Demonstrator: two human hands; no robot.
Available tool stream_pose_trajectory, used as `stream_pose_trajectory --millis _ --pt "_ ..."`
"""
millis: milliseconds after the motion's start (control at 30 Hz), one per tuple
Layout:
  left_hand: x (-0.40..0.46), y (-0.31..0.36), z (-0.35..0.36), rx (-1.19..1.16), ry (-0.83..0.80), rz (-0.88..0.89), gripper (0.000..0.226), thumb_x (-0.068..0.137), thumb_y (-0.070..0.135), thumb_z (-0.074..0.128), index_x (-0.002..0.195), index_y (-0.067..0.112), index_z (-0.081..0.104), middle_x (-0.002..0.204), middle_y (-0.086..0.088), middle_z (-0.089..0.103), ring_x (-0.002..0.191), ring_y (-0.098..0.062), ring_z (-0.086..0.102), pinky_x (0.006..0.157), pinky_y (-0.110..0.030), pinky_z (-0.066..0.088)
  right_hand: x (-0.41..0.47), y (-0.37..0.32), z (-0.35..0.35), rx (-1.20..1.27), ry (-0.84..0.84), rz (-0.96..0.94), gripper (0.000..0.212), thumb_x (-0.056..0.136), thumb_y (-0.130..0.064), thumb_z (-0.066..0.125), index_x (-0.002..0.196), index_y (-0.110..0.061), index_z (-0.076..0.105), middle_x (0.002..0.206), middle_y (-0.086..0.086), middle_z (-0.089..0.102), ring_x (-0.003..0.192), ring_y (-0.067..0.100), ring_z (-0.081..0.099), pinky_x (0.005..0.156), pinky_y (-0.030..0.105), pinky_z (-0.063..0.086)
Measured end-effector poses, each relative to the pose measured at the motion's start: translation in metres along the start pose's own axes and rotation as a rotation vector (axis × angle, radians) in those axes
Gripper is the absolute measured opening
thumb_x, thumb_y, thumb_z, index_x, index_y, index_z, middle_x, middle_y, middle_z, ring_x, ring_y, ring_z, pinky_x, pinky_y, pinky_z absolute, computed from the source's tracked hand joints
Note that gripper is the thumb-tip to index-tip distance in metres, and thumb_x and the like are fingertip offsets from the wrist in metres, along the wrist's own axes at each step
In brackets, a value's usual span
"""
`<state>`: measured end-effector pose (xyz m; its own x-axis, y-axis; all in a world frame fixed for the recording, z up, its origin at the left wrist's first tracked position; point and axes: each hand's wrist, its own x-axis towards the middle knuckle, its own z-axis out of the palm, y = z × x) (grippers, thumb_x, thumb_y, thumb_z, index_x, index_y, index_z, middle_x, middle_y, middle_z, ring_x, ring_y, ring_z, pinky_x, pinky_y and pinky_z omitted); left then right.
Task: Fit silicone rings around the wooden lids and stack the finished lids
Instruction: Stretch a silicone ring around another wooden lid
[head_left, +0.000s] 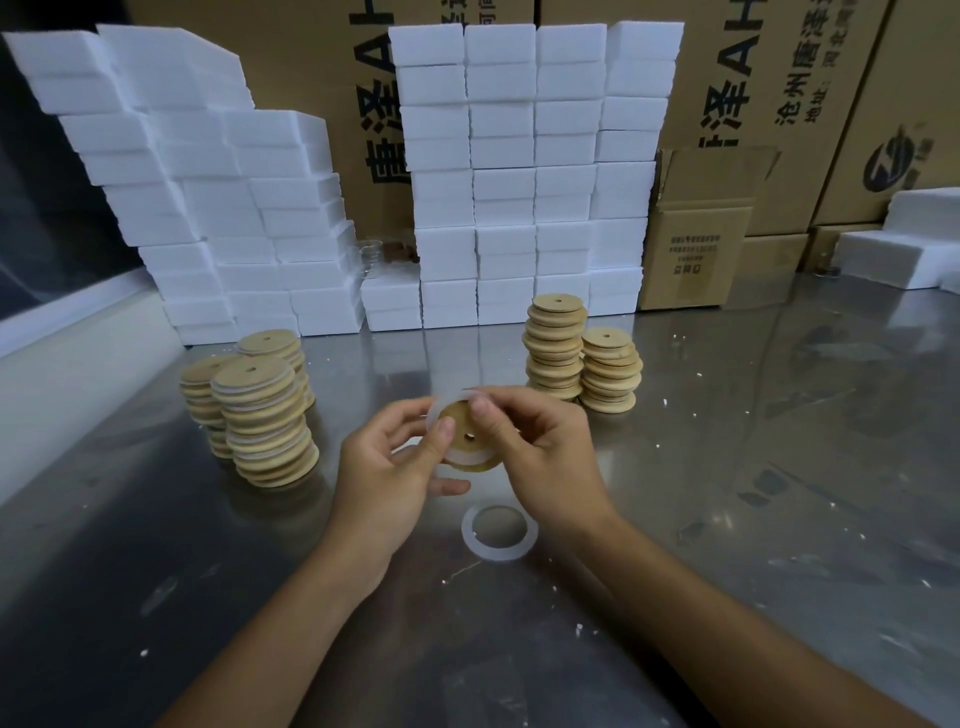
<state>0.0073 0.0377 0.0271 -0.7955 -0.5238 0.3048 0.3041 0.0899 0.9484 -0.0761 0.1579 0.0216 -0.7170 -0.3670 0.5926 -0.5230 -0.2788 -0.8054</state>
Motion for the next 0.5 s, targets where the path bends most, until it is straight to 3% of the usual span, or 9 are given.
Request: stream_pose_trajectory --millis 167,267,333,500 --pt "0.0032 -0.0005 -0.0048 -0.016 0.049 0.006 0.019 0.084 0.011 0.069 0.102 0.010 0.068 0.094 -0.006 0.074 0.084 -0.027 0.073 0.064 -0.037 0.060 -0.0006 0.0012 0.0001 0.035 0.006 0.041 0.014 0.091 -0.009 0.068 0.100 -0.002 0.076 0.091 0.008 0.077 0.084 0.019 0.072 0.076 0.031 0.058" --pt "0.0041 -0.0003 -0.0067 0.010 0.058 0.048 0.021 0.081 0.011 0.071 0.102 0.010 0.070 0.092 -0.005 0.075 0.084 -0.025 0.074 0.064 -0.039 0.061 0.0003 -0.0001 -0.0030 0.045 0.008 0.062 0.013 0.090 -0.011 0.071 0.098 -0.003 0.076 0.087 0.004 0.077 0.077 0.010 0.071 0.065 0.021 0.054" --pt "0.0033 0.0003 -0.0071 0.014 0.066 0.065 0.025 0.078 0.014 0.072 0.103 0.008 0.072 0.092 -0.006 0.075 0.085 -0.025 0.074 0.068 -0.043 0.060 0.0002 -0.0004 -0.0045 0.043 0.003 0.082 0.011 0.089 -0.013 0.072 0.097 -0.007 0.076 0.085 0.003 0.076 0.073 0.013 0.070 0.058 0.023 0.055" --pt "0.0031 0.0003 -0.0080 -0.038 0.074 0.050 0.015 0.077 0.011 0.074 0.092 0.009 0.075 0.091 -0.008 0.076 0.085 -0.027 0.074 0.067 -0.042 0.061 -0.0002 -0.0003 -0.0050 0.117 0.016 0.120 0.007 0.088 -0.010 0.072 0.095 -0.009 0.075 0.085 0.004 0.076 0.077 0.015 0.074 0.059 0.026 0.057"
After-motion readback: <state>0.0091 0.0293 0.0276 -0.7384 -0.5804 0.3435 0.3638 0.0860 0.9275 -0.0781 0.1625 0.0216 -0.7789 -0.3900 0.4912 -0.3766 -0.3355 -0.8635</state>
